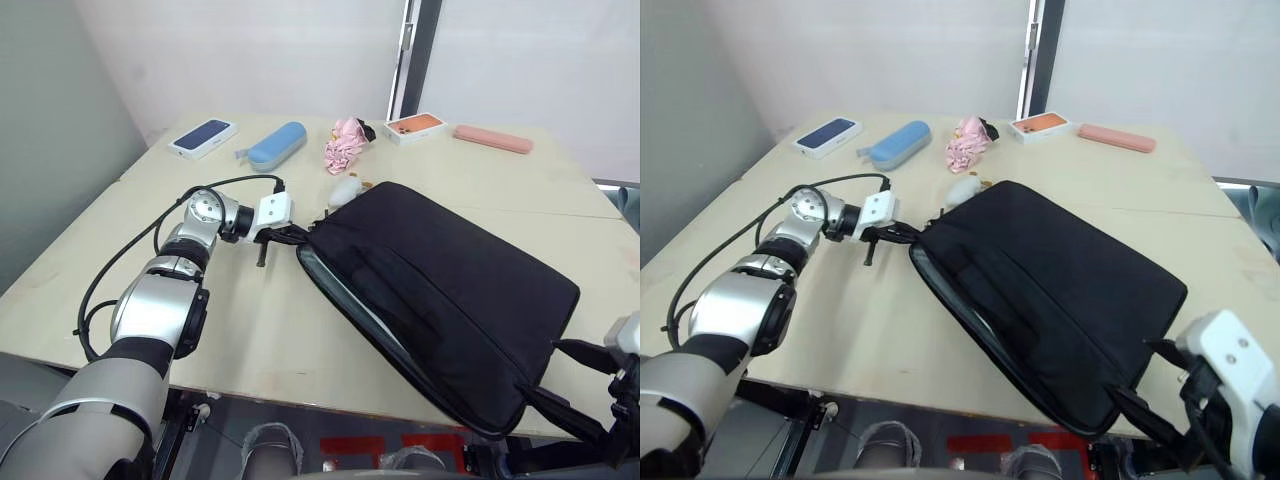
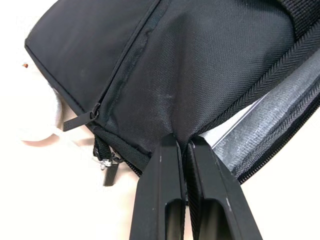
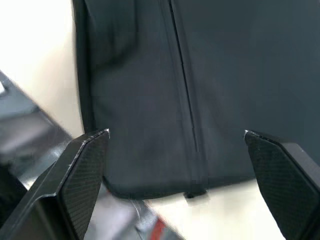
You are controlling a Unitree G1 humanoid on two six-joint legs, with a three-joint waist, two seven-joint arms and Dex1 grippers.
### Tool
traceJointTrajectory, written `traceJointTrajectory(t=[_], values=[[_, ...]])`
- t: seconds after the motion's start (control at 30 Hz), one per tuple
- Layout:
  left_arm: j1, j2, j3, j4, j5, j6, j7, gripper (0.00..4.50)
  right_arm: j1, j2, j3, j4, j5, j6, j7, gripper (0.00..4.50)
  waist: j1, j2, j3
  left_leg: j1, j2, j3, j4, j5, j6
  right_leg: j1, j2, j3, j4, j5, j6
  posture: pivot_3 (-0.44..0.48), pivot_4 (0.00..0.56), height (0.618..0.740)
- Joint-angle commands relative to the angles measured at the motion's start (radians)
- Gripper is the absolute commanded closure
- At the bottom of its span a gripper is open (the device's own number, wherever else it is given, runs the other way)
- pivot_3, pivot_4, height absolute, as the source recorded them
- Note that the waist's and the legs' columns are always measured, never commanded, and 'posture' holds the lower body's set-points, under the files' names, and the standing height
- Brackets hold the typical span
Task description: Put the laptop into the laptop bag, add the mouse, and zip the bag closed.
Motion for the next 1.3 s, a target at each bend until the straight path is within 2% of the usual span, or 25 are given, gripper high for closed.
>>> traceJointTrajectory(t=[0.03, 0.17, 0.37, 0.6, 0.63, 0.73, 0.87, 0.97, 1.13, 1.3], values=[[0.01, 0.026, 0.023, -0.034, -0.031, -0.019, -0.003, 4.48, 0.014, 0.036, 0.107, 0.011, -0.119, -0.036, 0.004, 0.0, 0.001, 0.0, 0.0, 0.0, 0.0, 0.0, 0.0, 0.0, 0.0, 0.0, 0.0, 0.0, 0.0, 0.0, 0.0, 0.0, 0.15, 0.74], [0.024, 0.029, 0.038, -0.059, -0.075, 0.006, -0.038, 4.48, -0.004, 0.04, 0.273, -0.009, -0.225, -0.05, -0.001, 0.0, -0.001, 0.0, 0.0, 0.001, 0.0, 0.0, 0.0, 0.0, 0.0, 0.0, 0.0, 0.001, 0.0, 0.0, 0.0, 0.0, 0.15, 0.74], [0.042, 0.028, 0.039, -0.091, -0.096, 0.021, -0.044, 4.48, -0.065, 0.009, 0.455, 0.006, -0.378, -0.044, -0.037, 0.0, -0.001, 0.0, 0.0, 0.002, 0.0, 0.0, 0.0, 0.0, -0.001, 0.001, 0.001, 0.001, 0.001, 0.004, 0.007, 0.0, 0.15, 0.74], [0.05, 0.028, 0.039, -0.117, -0.114, 0.034, -0.06, 4.48, -0.201, 0.009, 0.525, 0.068, -0.443, -0.022, -0.057, 0.0, -0.004, 0.0, 0.0, 0.004, 0.0, 0.001, 0.001, 0.0, -0.001, 0.002, 0.001, 0.003, 0.003, 0.004, 0.007, 0.0, 0.15, 0.74], [0.051, 0.029, 0.04, -0.122, -0.117, 0.038, -0.065, 4.5, -0.215, 0.013, 0.522, 0.066, -0.439, -0.018, -0.057, 0.53, -0.004, 0.0, 0.0, 0.004, 0.0, 0.001, 0.001, 0.0, -0.001, 0.002, 0.001, 0.003, 0.003, 0.004, 0.006, 0.0, 0.15, 0.74], [0.054, 0.036, 0.035, -0.131, -0.123, 0.042, -0.071, 4.5, -0.232, 0.024, 0.495, 0.05, -0.4, -0.006, -0.033, 1.5, -0.004, 0.0, 0.0, 0.004, 0.0, 0.001, 0.002, 0.0, -0.001, 0.002, 0.001, 0.003, 0.005, 0.003, 0.004, 0.0, 0.15, 0.74], [0.064, 0.046, 0.033, -0.144, -0.132, 0.051, -0.081, 4.5, -0.218, 0.046, 0.377, -0.013, -0.266, 0.024, 0.024, 2.84, -0.008, 0.0, 0.0, 0.004, 0.0, 0.001, 0.002, 0.0, -0.001, 0.002, 0.001, 0.003, 0.005, 0.003, 0.004, 0.0, 0.15, 0.74], [0.067, 0.047, 0.03, -0.147, -0.135, 0.055, -0.081, 4.5, -0.233, 0.033, 0.312, -0.035, -0.208, 0.041, 0.042, 2.84, -0.01, 0.0, 0.0, 0.004, 0.0, 0.001, 0.002, 0.0, -0.001, 0.002, 0.001, 0.003, 0.004, 0.003, 0.004, 0.0, 0.15, 0.74], [0.072, 0.047, 0.029, -0.152, -0.137, 0.058, -0.081, 4.5, -0.295, 0.019, 0.307, -0.039, -0.158, 0.083, 0.006, 2.84, -0.011, 0.0, 0.0, 0.004, 0.0, 0.001, 0.003, 0.0, 0.0, 0.002, 0.001, 0.003, 0.006, 0.001, 0.0, 0.0, 0.15, 0.74], [0.076, 0.053, 0.027, -0.155, -0.134, 0.059, -0.084, 4.5, -0.29, 0.003, 0.305, -0.038, -0.171, 0.101, 0.003, 2.84, -0.011, 0.0, 0.0, 0.004, 0.0, 0.001, 0.003, 0.0, 0.0, 0.002, 0.001, 0.003, 0.006, 0.001, -0.001, 0.0, 0.15, 0.74]])
